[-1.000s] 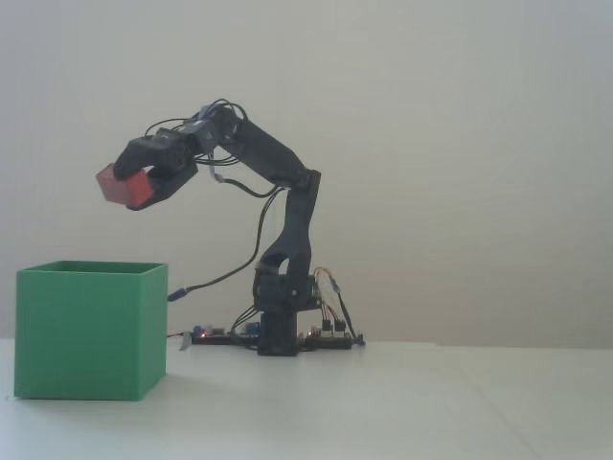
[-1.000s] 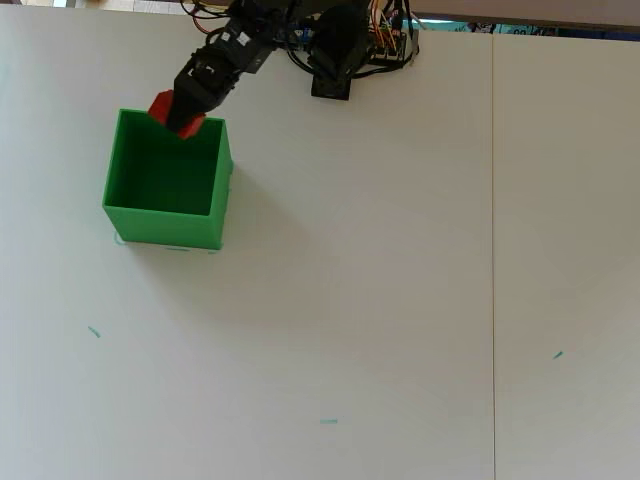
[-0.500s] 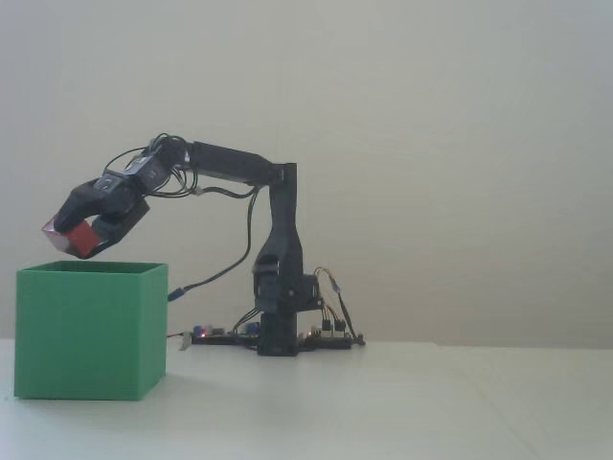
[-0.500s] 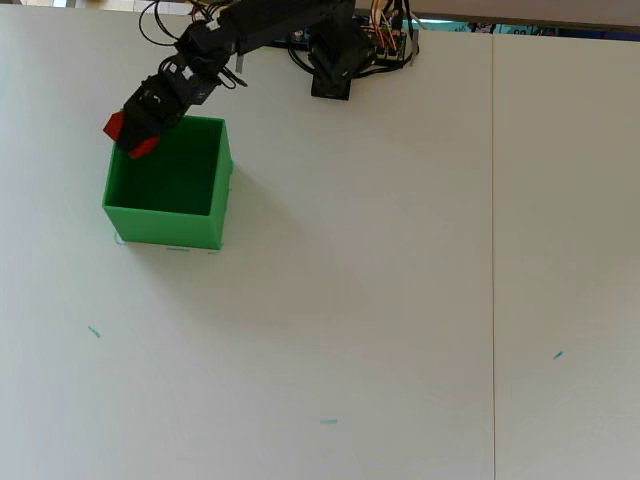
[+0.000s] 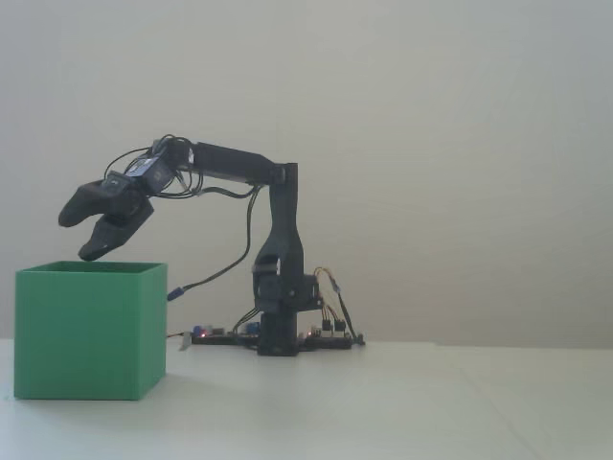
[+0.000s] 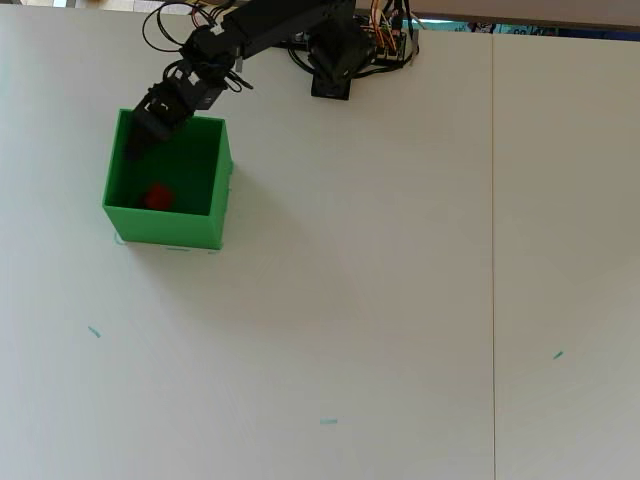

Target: Grasp a red block and put it in the green bin.

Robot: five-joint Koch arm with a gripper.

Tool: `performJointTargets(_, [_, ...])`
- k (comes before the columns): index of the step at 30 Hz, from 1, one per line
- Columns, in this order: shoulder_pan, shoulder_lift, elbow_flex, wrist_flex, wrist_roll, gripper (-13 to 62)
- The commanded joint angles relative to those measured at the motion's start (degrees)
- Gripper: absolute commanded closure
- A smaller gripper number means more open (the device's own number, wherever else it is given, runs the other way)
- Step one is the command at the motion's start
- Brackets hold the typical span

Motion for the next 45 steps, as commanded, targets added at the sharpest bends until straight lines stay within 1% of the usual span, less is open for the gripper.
performJointTargets(1, [-0.7, 2.02, -1.41, -1.41, -0.18, 16.2])
performJointTargets(9, [-1.67, 3.16, -1.49, -1.41, -0.18, 16.6])
performJointTargets(15, [-10.81, 8.7, -1.41, -1.67, 1.14, 16.6])
performJointTargets(20, [-20.04, 16.52, -1.32, -1.05, 10.02, 16.7])
performJointTargets(23, [-25.14, 20.48, -1.14, 2.46, 11.95, 16.7])
performJointTargets(28, [-30.67, 26.19, -1.14, 6.33, 17.14, 16.9])
performJointTargets(31, [-33.84, 29.62, -1.23, 7.12, 20.74, 19.1])
performJointTargets(39, [-45.97, 36.12, -1.14, 12.04, 27.86, 19.1])
performJointTargets(43, [-50.89, 38.94, -0.18, 13.01, 35.24, 19.1])
performJointTargets(45, [-52.47, 40.25, 2.72, 13.01, 39.73, 19.1])
